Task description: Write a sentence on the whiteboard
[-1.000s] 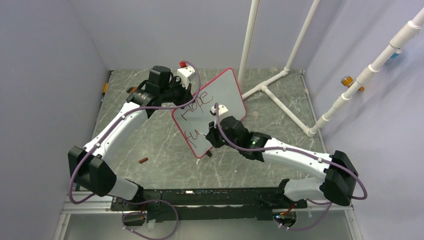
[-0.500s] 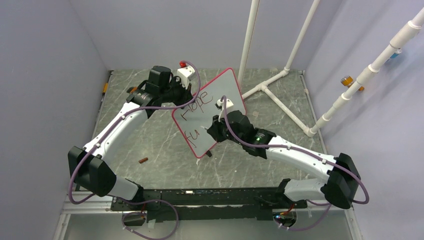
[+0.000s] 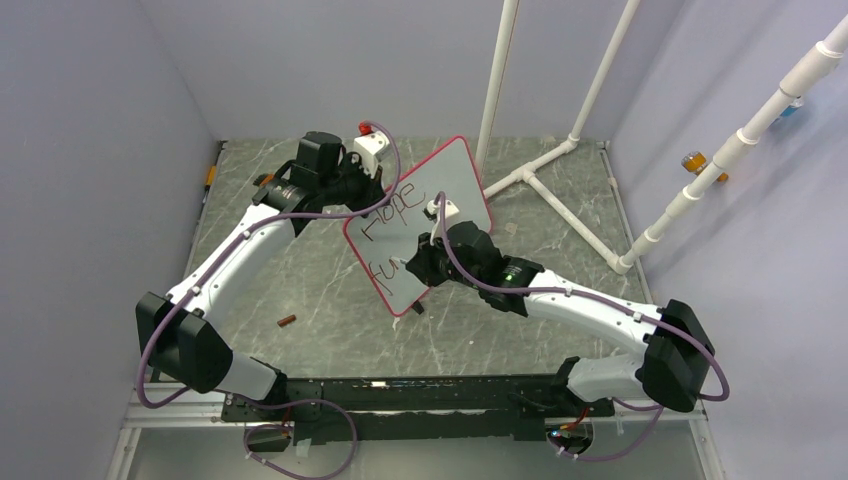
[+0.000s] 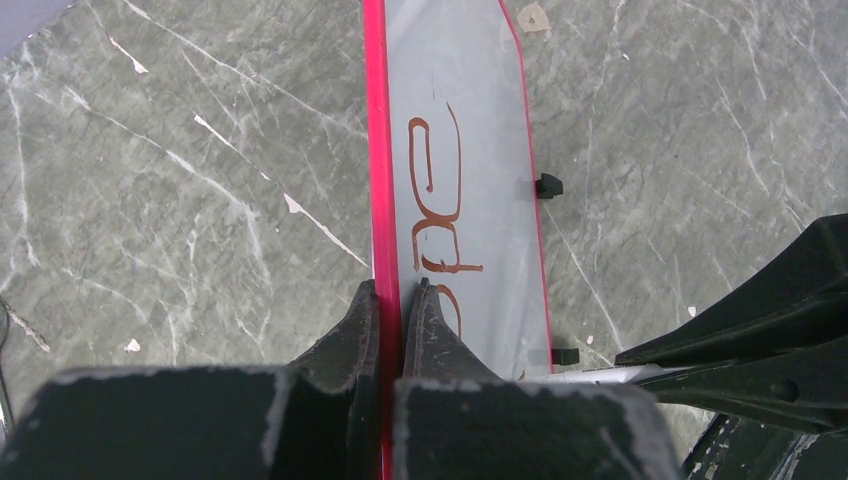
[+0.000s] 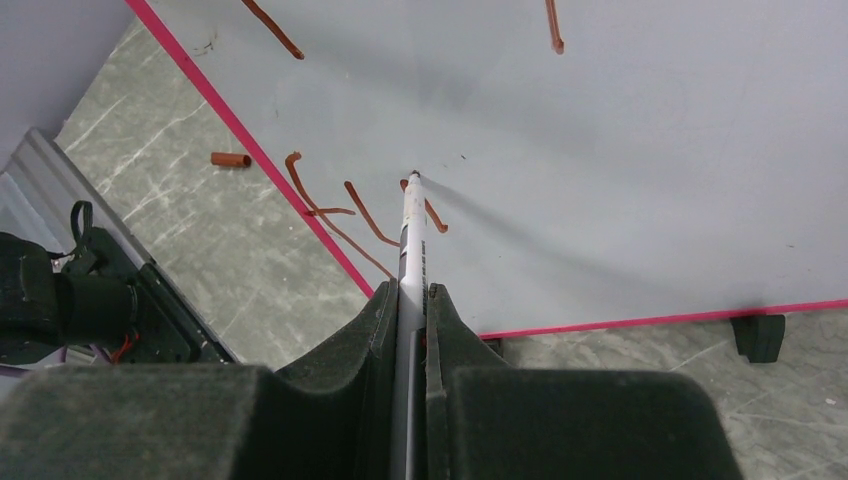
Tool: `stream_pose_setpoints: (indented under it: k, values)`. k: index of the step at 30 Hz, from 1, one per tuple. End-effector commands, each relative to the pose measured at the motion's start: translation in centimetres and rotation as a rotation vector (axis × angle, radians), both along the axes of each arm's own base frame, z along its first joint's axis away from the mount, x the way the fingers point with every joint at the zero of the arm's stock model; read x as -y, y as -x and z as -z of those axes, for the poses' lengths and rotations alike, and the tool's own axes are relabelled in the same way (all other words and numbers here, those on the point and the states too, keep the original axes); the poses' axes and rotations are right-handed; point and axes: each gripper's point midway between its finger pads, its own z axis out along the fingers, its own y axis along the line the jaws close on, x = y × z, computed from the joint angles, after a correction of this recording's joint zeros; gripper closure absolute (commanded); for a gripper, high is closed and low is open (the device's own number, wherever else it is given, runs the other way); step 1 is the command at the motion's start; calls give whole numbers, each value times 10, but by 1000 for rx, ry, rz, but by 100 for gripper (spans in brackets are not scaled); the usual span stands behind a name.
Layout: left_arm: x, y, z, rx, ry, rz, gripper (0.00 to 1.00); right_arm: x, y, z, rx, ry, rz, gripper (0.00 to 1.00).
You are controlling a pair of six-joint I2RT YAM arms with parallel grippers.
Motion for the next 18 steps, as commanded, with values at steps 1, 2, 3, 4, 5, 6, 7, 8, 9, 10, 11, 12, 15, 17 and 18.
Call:
stream_pose_setpoints:
  k: [1,2,3,4,5,6,7,8,9,10,11,12,15,17,18]
  values:
    - [-16,1,15,29,-126,10,100,-3,-8,-4,14,-33,16,100]
    - [-16,1,16,29,-127,10,100,-2,-8,-2,12,-29,19,100]
    - [-15,1,15,30,-126,10,100,0,-9,-1,11,-25,25,100]
    - [-16,1,15,29,-127,9,100,2,-9,0,11,-22,28,100]
    - [-15,1,15,29,-126,10,100,4,-9,2,10,-17,33,100]
    - [-16,2,15,29,-125,11,100,6,-11,2,13,-13,43,100]
    - [-15,2,15,29,-125,12,100,9,-12,2,14,-8,50,100]
    - [-16,2,16,27,-125,11,100,11,-14,2,15,-5,59,100]
    - [-16,1,16,28,-125,11,100,13,-15,3,17,-1,66,100]
    - [-15,2,15,30,-125,12,100,15,-17,2,18,0,72,100]
    - [-15,1,15,28,-125,11,100,18,-19,1,19,0,79,100]
    - [-15,2,16,27,-125,13,100,20,-21,0,21,-1,84,100]
    - [-15,2,16,28,-124,14,100,21,-26,-8,33,-8,87,100]
    - [-15,2,16,27,-124,14,100,19,-29,-16,46,-16,84,100]
    - [-15,2,15,28,-123,14,100,18,-30,-19,51,-20,79,100]
